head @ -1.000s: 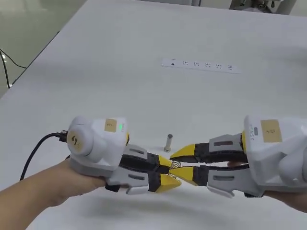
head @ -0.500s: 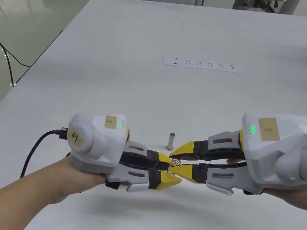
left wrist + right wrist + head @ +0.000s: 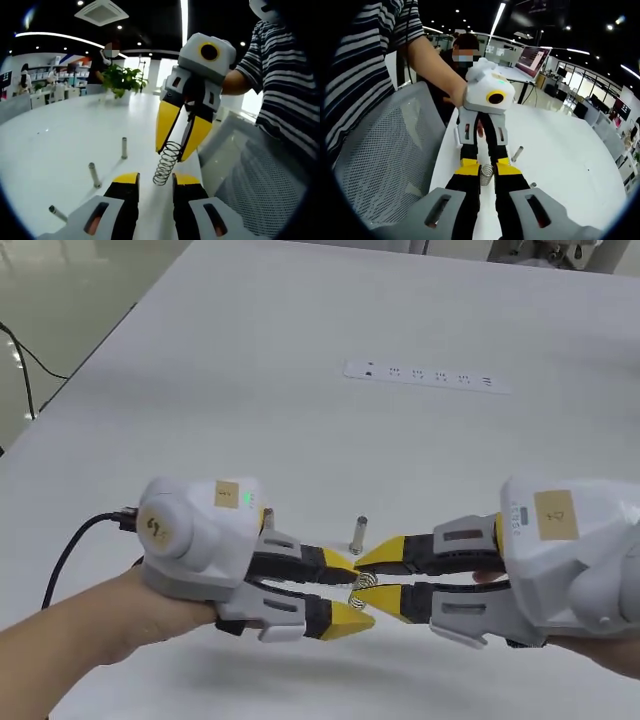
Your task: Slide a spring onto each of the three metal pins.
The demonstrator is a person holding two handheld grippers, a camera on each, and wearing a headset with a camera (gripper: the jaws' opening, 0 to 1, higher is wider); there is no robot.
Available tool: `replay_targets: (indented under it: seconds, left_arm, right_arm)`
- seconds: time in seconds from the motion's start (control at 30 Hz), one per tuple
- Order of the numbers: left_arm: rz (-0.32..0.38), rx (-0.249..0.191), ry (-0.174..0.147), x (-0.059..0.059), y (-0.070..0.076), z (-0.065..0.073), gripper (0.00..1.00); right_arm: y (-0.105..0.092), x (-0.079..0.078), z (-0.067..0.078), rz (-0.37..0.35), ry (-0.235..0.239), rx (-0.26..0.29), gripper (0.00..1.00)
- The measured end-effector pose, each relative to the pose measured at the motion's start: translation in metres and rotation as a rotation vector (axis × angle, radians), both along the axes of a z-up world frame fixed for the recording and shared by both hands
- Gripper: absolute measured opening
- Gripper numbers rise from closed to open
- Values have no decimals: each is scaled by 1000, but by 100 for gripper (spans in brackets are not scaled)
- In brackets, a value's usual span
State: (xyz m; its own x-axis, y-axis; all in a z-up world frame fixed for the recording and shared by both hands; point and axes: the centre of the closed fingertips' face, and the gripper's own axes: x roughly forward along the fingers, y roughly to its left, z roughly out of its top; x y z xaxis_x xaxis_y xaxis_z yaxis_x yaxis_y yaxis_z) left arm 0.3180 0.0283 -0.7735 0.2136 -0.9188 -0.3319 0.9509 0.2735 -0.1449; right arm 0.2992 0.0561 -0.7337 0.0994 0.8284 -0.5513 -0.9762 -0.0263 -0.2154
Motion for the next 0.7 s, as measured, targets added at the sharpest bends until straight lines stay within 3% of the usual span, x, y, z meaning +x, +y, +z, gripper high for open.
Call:
replay_targets:
  seconds: [0.23, 0.53, 0.7]
  left_arm:
    - [30, 10, -11, 1, 13, 0, 23]
    - [82, 13, 15, 1, 33, -6, 31]
    - [106, 10, 12, 0, 39, -3, 35]
  right_arm:
    - [-2, 1, -2, 2, -9, -15, 7]
    - [-4, 4, -4, -11, -12, -20, 7]
    - [-6, 7, -3, -21, -13, -18, 7]
